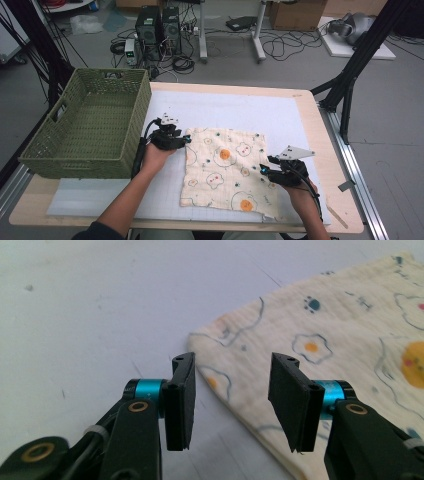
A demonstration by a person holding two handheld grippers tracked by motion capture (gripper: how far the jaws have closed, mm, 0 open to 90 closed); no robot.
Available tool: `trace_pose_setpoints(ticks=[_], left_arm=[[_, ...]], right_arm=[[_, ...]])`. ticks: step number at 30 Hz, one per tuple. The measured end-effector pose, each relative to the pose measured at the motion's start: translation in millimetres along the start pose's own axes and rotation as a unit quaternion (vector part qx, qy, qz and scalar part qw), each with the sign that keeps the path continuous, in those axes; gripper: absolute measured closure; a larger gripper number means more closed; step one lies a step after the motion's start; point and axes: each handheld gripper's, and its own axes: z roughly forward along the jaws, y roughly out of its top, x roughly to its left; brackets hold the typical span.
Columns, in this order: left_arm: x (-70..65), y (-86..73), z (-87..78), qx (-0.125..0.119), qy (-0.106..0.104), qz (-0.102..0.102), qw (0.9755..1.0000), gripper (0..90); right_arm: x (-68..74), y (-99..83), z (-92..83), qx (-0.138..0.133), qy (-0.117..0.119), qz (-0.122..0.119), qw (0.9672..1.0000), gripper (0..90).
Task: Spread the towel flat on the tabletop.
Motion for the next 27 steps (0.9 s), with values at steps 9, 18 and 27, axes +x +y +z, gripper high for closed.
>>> trace_pose_setpoints(ticks=[9,18,27], left_arm=[[7.6,12.2,26.1,0.013,0.025,-0.032,0.9991,52.6],[-4.8,6.3,39.7,0.038,0.021,0.029,0.9986,63.7],[11.6,6.1,34.1,0.025,0.076,0.022,0.9965,86.1]], right_arm=[[-2.8,0.2,0.0,-0.013,-0.002,0.006,0.9999,50.3],[-5.1,0.3,-2.3,-0.026,-0.002,0.012,0.9996,49.5],[-6.4,3.5,1.7,-0.025,0.001,0.010,0.9996,49.0]])
